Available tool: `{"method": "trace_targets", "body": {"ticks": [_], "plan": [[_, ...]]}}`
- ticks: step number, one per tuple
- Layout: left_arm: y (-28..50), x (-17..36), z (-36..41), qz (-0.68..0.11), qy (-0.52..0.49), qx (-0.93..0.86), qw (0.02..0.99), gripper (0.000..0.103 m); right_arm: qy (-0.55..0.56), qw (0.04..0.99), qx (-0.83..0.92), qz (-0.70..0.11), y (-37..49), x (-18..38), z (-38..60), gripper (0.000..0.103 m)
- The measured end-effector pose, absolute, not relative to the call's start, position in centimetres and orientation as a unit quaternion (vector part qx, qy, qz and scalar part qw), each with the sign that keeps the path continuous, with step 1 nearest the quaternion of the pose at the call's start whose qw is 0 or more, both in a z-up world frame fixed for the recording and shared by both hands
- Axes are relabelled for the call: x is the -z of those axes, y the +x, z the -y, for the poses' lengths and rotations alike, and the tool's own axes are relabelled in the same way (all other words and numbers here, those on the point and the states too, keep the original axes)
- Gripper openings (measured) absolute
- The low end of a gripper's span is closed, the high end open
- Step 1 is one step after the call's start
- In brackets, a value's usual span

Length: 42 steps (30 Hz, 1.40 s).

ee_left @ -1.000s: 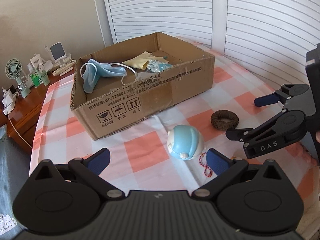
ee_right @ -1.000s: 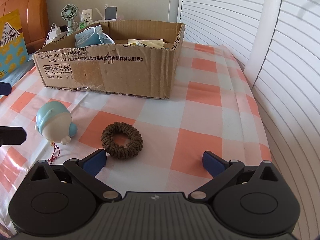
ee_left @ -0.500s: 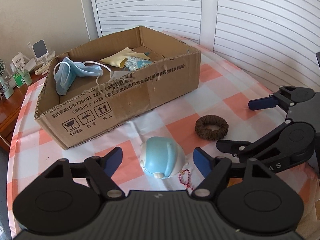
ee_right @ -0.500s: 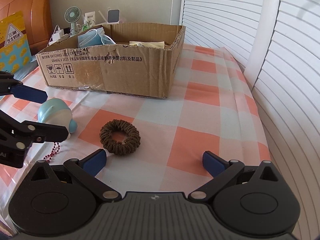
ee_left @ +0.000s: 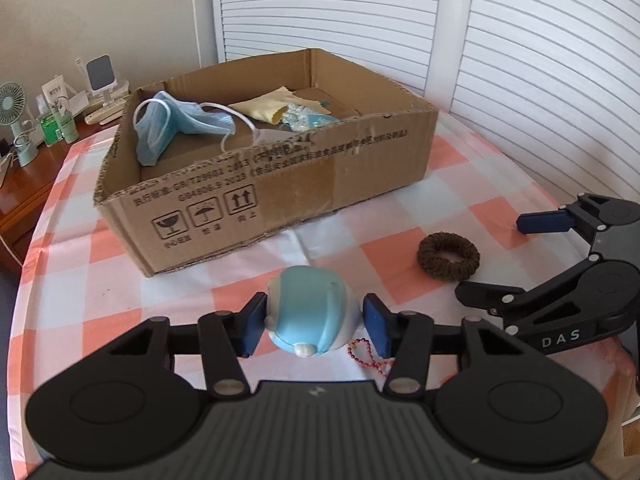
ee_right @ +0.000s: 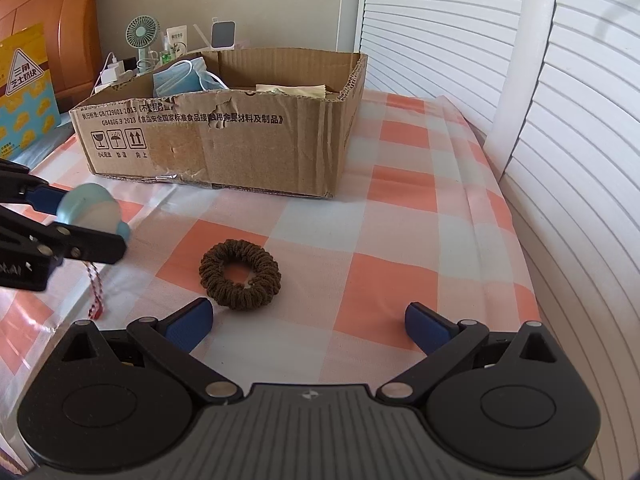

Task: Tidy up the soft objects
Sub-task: 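Move the left tool to the blue plush toy while the right tool approaches the orange item, then close the left gripper on the blue plush toy while the right gripper grasps the orange item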

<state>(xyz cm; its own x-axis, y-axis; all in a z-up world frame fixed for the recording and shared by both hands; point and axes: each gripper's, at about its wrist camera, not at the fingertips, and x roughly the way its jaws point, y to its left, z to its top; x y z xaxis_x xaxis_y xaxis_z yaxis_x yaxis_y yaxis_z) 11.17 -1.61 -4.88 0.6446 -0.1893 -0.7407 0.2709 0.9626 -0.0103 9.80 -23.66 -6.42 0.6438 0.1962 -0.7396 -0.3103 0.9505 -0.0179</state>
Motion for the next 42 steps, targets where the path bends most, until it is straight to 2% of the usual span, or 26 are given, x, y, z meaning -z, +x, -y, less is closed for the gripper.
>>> {"method": "trace_targets", "body": {"ticks": [10, 20, 34, 42], "plan": [[10.7, 5.4, -2.8, -0.412, 0.014, 0.07, 0.909, 0.051, -0.084, 0.902, -0.144, -0.398, 10.0, 6.3, 21.9, 0.103], [10.6, 5.7, -2.9, -0.411, 0.003, 0.076, 0.908, 0.053, -0.09, 0.893, -0.182, -0.401, 11.1, 6.4, 20.1, 0.103], [10.6, 6.0, -3.3, -0.414, -0.016, 0.08, 0.907, 0.052, -0.106, 0.852, -0.218, -0.463, 12.1, 5.5, 19.0, 0.103], [10.6, 6.2, -3.3, -0.417, -0.018, 0.081, 0.905, 0.052, -0.114, 0.861, -0.222, -0.443, 11.3, 5.7, 19.4, 0.103]]}}
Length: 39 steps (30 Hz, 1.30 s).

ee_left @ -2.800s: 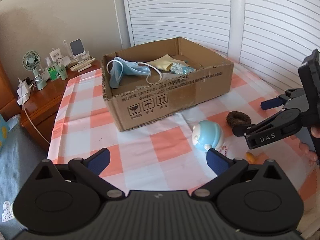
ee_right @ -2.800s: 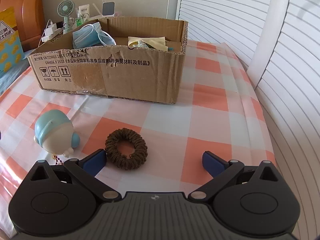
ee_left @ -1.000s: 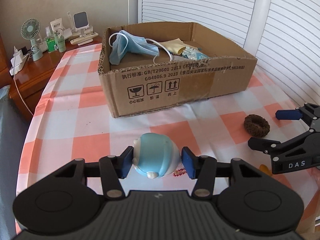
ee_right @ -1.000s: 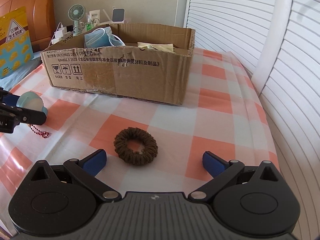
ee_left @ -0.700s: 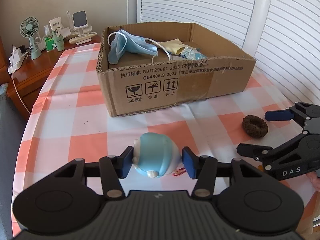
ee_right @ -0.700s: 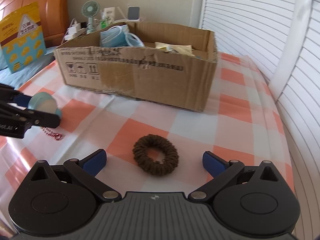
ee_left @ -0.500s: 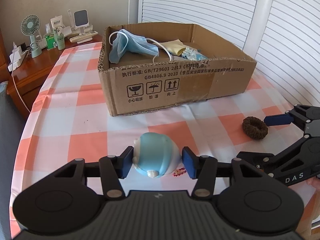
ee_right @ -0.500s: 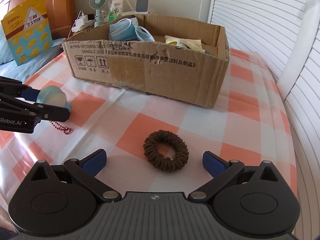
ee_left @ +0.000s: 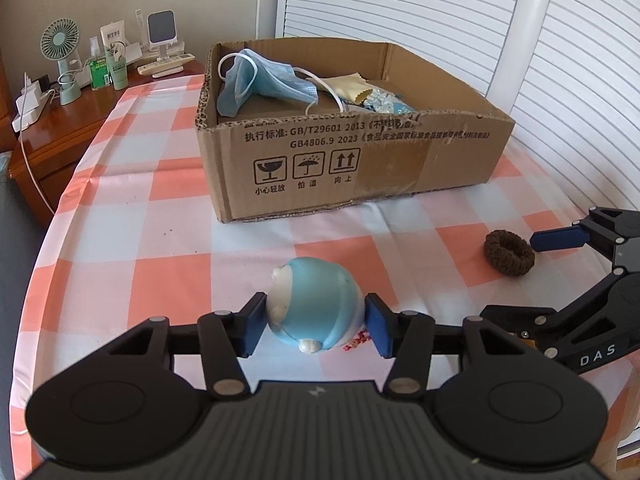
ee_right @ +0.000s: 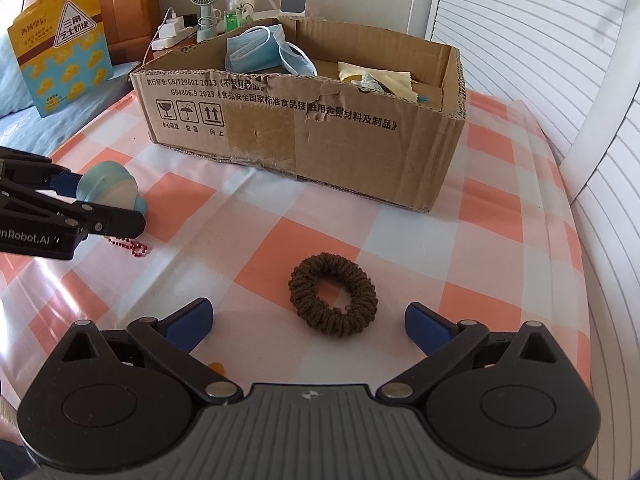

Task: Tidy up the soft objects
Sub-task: 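Close the left gripper on the blue plush toy while the right gripper grasps the orange item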

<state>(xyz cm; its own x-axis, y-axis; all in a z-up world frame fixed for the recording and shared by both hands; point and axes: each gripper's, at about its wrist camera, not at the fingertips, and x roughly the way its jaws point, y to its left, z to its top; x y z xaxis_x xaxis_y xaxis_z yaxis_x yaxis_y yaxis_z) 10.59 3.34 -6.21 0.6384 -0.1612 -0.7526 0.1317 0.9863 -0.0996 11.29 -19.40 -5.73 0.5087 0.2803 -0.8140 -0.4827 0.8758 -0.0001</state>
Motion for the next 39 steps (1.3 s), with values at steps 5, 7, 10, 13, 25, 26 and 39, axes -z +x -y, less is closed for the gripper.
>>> {"method": "trace_targets", "body": {"ticks": [5, 7, 10, 13, 25, 26, 39], "plan": [[10.6, 6.2, -3.4, -0.417, -0.015, 0.084, 0.905, 0.052, -0.122, 0.861, -0.215, -0.445, 10.6, 5.5, 20.3, 0.103], [10.6, 6.2, -3.4, -0.416, -0.014, 0.085, 0.905, 0.053, -0.12, 0.86, -0.208, -0.45, 10.3, 5.4, 20.7, 0.103], [10.6, 6.2, -3.3, -0.415, -0.014, 0.085, 0.906, 0.053, -0.121, 0.856, -0.211, -0.456, 9.4, 5.1, 20.9, 0.103], [10.5, 6.2, -3.3, -0.415, -0.014, 0.085, 0.906, 0.053, -0.116, 0.855, -0.219, -0.456, 8.4, 4.9, 20.8, 0.103], [10.4, 6.2, -3.3, -0.414, -0.013, 0.085, 0.906, 0.053, -0.138, 0.865, -0.193, -0.442, 6.5, 4.2, 22.2, 0.103], [10.3, 6.2, -3.3, -0.414, -0.013, 0.085, 0.906, 0.053, -0.136, 0.868, -0.184, -0.442, 6.7, 4.2, 22.4, 0.103], [10.1, 6.3, -3.2, -0.41, -0.003, 0.088, 0.908, 0.053, -0.136, 0.843, -0.262, -0.449, 3.3, 3.8, 20.8, 0.102]]}}
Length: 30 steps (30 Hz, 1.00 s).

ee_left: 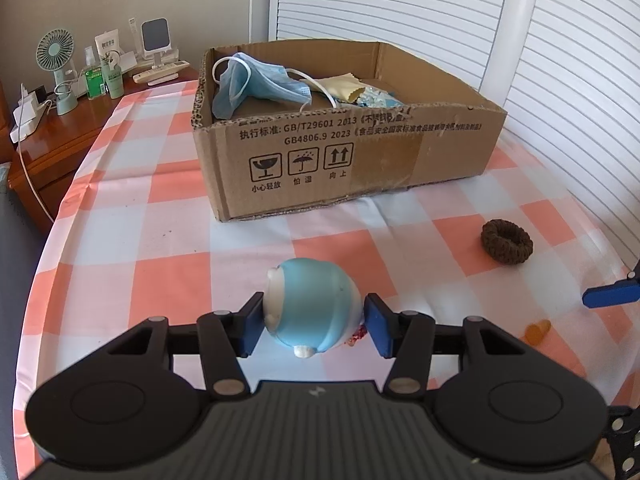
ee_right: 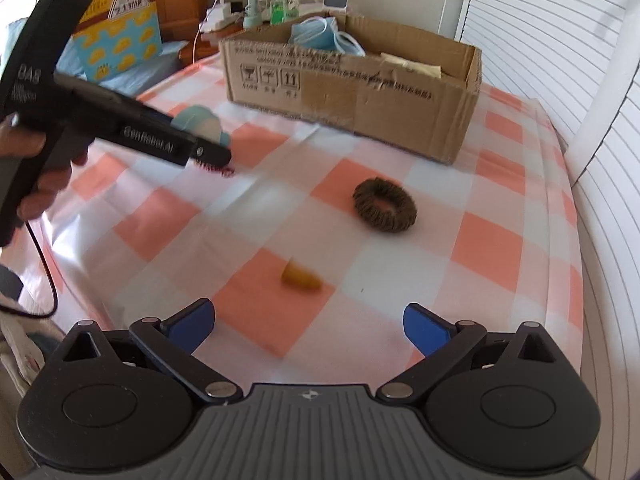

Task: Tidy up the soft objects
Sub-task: 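Close the left gripper on the blue plush toy while the right gripper grasps the orange item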

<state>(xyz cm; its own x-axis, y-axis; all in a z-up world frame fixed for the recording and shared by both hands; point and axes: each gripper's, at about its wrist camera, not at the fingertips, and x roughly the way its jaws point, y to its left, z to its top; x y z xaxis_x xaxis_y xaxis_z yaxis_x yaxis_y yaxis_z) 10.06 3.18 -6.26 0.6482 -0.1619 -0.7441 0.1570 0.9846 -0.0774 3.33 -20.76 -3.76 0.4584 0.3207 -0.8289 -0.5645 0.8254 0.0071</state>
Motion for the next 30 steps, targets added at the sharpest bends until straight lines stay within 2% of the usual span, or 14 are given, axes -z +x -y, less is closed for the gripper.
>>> {"method": "trace_targets", "body": {"ticks": [19, 28, 30], "plan": [[10.0, 6.3, -3.5, -0.405, -0.008, 0.096, 0.909, 0.056, -0.155, 0.853, -0.257, -0.427, 3.5, 4.2, 19.6, 0.101], [10.1, 6.3, -3.5, -0.406, -0.011, 0.096, 0.909, 0.056, -0.133, 0.865, -0.239, -0.42, 6.0, 3.8, 19.7, 0.072], [10.1, 6.3, -3.5, -0.407, -0.011, 0.096, 0.909, 0.056, -0.132, 0.865, -0.239, -0.421, 6.4, 3.9, 19.7, 0.061]]}}
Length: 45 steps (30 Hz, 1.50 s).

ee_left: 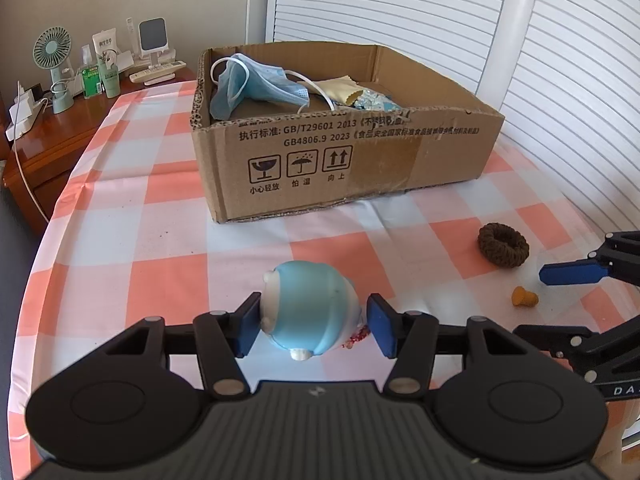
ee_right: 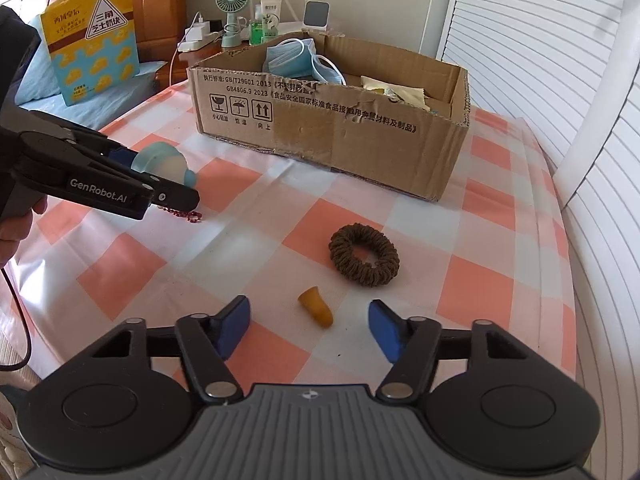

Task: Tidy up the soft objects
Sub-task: 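Close the left gripper on the blue plush toy while the right gripper grasps the orange item, then carry the plush toy and orange item over the box with both grippers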

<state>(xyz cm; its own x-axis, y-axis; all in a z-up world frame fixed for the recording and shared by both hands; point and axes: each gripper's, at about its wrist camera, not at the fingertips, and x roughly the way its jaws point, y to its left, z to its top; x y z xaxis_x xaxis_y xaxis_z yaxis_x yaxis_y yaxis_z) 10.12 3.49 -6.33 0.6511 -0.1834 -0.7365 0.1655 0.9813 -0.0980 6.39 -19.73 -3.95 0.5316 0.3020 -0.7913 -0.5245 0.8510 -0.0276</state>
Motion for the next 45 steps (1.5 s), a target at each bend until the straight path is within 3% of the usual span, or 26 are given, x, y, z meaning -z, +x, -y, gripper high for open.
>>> {"method": "trace_targets", "body": {"ticks": [4, 9, 11, 25, 29, 32, 45], "plan": [[10.2, 6.3, -3.5, -0.406, -0.013, 0.096, 0.909, 0.056, -0.129, 0.862, -0.245, -0.425, 6.6, 4.3, 19.7, 0.056], [10.2, 6.3, -3.6, -0.407, -0.013, 0.096, 0.908, 0.056, -0.122, 0.861, -0.253, -0.425, 6.7, 4.2, 19.7, 0.029], [10.2, 6.3, -3.5, -0.407, -0.014, 0.096, 0.908, 0.056, -0.126, 0.861, -0.252, -0.424, 6.6, 4.2, 19.6, 0.025], [10.2, 6.3, -3.5, -0.407, -0.015, 0.097, 0.908, 0.059, -0.136, 0.86, -0.252, -0.421, 6.0, 4.1, 19.6, 0.024], [10.1, 6.1, -3.5, -0.405, -0.017, 0.1, 0.909, 0.056, -0.138, 0.86, -0.253, -0.421, 5.7, 4.0, 19.5, 0.022], [10.1, 5.8, -3.5, -0.402, -0.014, 0.101, 0.91, 0.048, -0.139, 0.86, -0.254, -0.42, 5.5, 3.8, 19.5, 0.022], [9.5, 4.1, -3.5, -0.399, 0.0, 0.126, 0.908, 0.046, -0.134, 0.863, -0.261, -0.412, 5.2, 3.0, 19.8, 0.022]]}}
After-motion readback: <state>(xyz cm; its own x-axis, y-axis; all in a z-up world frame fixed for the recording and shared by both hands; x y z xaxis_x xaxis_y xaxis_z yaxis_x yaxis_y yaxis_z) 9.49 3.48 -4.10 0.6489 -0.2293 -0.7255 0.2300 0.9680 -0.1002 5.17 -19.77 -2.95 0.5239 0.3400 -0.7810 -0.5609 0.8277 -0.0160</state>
